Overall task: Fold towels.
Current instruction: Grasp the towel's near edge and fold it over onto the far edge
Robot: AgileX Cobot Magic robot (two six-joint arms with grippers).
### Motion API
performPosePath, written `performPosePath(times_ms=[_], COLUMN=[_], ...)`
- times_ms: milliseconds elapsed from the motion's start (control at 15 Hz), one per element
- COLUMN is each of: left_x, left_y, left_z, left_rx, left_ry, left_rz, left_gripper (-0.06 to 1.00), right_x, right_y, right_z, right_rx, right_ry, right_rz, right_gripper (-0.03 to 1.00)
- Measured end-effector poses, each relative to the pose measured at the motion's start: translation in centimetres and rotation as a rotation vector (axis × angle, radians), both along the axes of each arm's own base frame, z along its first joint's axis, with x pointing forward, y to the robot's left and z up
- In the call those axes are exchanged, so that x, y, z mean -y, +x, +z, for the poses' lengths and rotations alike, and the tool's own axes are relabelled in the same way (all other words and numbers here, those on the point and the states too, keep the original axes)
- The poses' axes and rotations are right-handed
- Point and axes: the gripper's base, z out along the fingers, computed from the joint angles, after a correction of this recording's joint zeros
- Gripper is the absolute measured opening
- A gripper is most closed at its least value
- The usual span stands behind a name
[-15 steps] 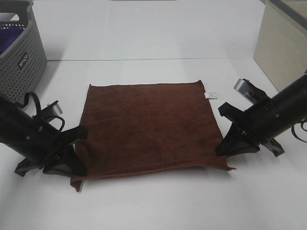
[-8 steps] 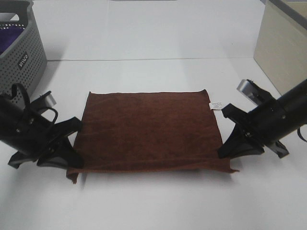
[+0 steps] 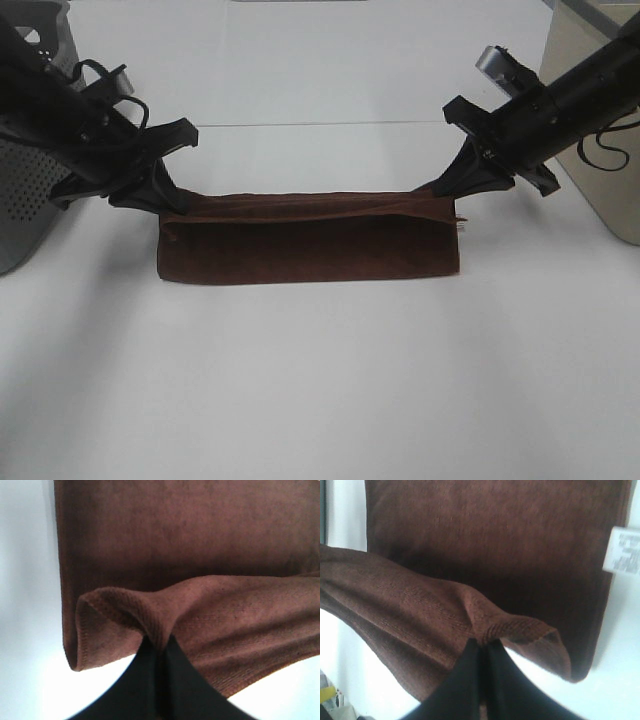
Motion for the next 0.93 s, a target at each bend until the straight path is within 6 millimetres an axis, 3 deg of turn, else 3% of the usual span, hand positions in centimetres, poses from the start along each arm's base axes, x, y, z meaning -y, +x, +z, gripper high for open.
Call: performPosePath(times_ms=[267, 533, 667, 733, 800, 867, 933], left_x=[0.7, 0.9, 0.9, 0.9, 0.9, 1.0, 1.1], left_y=[4.8, 6.8, 6.8, 6.8, 6.8, 6.7, 6.6], left_z=[-0.8, -3.5, -4.6, -4.7, -4.7, -4.6, -4.5], left_rx=[0.066, 0.053, 0.027, 0.027, 0.027, 0.013, 0.005], left_ry=[0.004, 0.016, 0.019, 0.021, 0.021, 0.011, 0.008], left_rz=[0.012, 0.02, 0.023, 0.022, 0.022, 0.015, 0.009], left_gripper=[0.0, 0.0, 0.11, 0.24, 0.32, 0.64, 0.74], right_x=[0.2, 0.2, 0.3, 0.4, 0.4, 0.4, 0.4], right_y=[5.0, 7.0, 7.1, 7.1, 7.2, 7.2, 7.2], right_z=[-1.4, -4.5, -5.6, -5.8, -5.9, -5.8, -5.3], right_rx=[0.029, 0.005, -0.019, -0.022, -0.025, -0.025, -0.014], right_ry=[-0.04, -0.051, -0.059, -0.062, -0.062, -0.057, -0.055], right_rz=[-0.03, -0.045, -0.069, -0.074, -0.077, -0.081, -0.083], right_gripper=[0.0, 0.0, 0.04, 0.09, 0.21, 0.54, 0.69])
